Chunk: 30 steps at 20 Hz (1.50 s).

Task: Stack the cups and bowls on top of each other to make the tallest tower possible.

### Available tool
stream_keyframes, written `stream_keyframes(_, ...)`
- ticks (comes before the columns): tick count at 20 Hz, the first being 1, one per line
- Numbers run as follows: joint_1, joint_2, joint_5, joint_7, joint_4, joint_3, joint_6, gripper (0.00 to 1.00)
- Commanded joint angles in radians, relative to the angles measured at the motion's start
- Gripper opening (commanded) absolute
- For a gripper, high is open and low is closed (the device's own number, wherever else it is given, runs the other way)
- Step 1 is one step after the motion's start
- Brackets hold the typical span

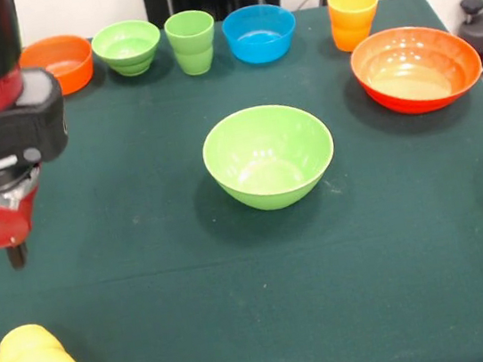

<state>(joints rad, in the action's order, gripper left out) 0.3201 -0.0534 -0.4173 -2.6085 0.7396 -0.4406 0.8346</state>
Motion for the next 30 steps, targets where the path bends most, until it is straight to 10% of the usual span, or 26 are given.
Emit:
stream_keyframes(1,-0.005,0.155,-0.053,-0.289,-0.205,-0.007,0.127,0.0)
stream_keyframes(13,-0.008,0.254,-0.23,-0.403,-0.428,-0.182,0.286,0.0)
stream_keyframes(23,-0.074,0.172,-0.202,-0.318,-0.269,-0.127,0.21,0.0)
stream_keyframes(30,-0.028,0.276,-0.196,-0.265,-0.398,-0.183,0.185,0.0)
